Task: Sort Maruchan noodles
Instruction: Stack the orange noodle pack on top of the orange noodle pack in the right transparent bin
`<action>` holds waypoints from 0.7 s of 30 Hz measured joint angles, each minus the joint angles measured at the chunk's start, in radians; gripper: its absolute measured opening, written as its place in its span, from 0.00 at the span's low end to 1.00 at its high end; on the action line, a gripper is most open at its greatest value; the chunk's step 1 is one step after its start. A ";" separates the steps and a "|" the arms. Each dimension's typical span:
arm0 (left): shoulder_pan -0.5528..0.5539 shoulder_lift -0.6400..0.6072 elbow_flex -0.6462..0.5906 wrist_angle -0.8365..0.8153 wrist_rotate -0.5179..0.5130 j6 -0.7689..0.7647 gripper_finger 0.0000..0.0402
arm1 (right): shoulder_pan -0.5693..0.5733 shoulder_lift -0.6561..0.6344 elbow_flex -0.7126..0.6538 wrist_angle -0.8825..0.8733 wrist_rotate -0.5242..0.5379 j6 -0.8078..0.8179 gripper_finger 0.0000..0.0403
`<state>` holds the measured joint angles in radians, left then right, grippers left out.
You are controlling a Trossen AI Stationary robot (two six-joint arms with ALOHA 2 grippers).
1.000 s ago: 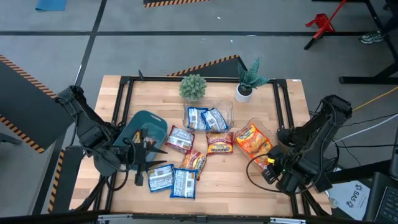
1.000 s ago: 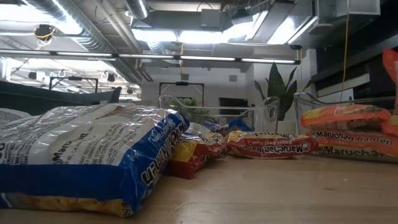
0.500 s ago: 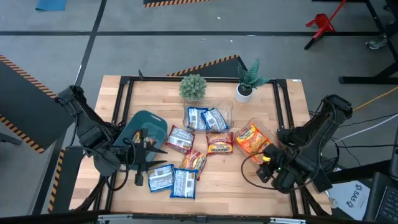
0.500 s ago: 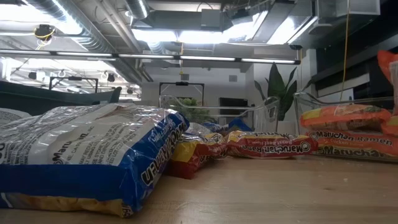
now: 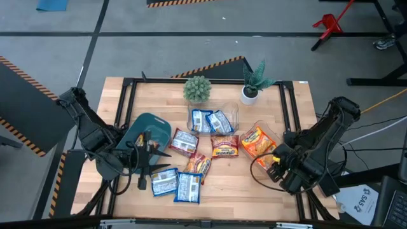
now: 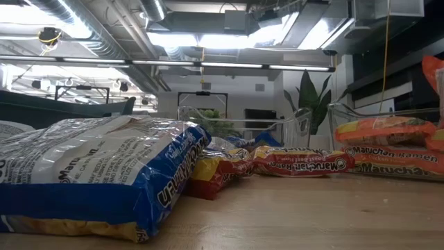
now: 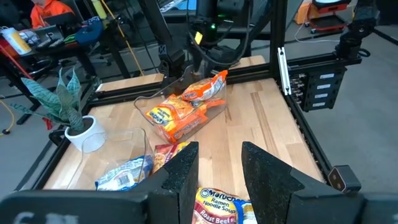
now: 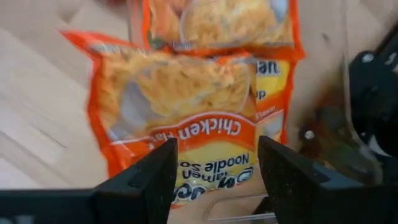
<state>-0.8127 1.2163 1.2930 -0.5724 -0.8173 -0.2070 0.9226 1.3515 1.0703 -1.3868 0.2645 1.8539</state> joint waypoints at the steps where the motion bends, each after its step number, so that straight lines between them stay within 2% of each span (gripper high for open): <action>1: 0.000 0.000 0.000 -0.004 0.000 0.000 0.29 | 0.000 0.000 -0.017 0.015 -0.013 0.000 0.51; 5: 0.002 0.000 0.000 -0.026 0.000 0.000 0.29 | 0.000 0.000 -0.082 0.050 -0.077 0.000 0.51; 12: 0.005 0.000 0.000 -0.026 0.000 -0.001 0.29 | 0.000 -0.002 -0.158 0.135 -0.120 0.006 0.50; 16: 0.005 0.000 0.000 -0.027 -0.001 -0.001 0.29 | 0.000 -0.002 -0.172 0.074 -0.171 0.049 0.45; 21: 0.005 0.000 0.000 -0.026 -0.008 0.000 0.29 | 0.000 -0.002 -0.169 -0.007 -0.173 0.090 0.38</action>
<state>-0.8074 1.2163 1.2930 -0.5987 -0.8249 -0.2073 0.9226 1.3491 0.9018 -1.3935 0.0912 1.9436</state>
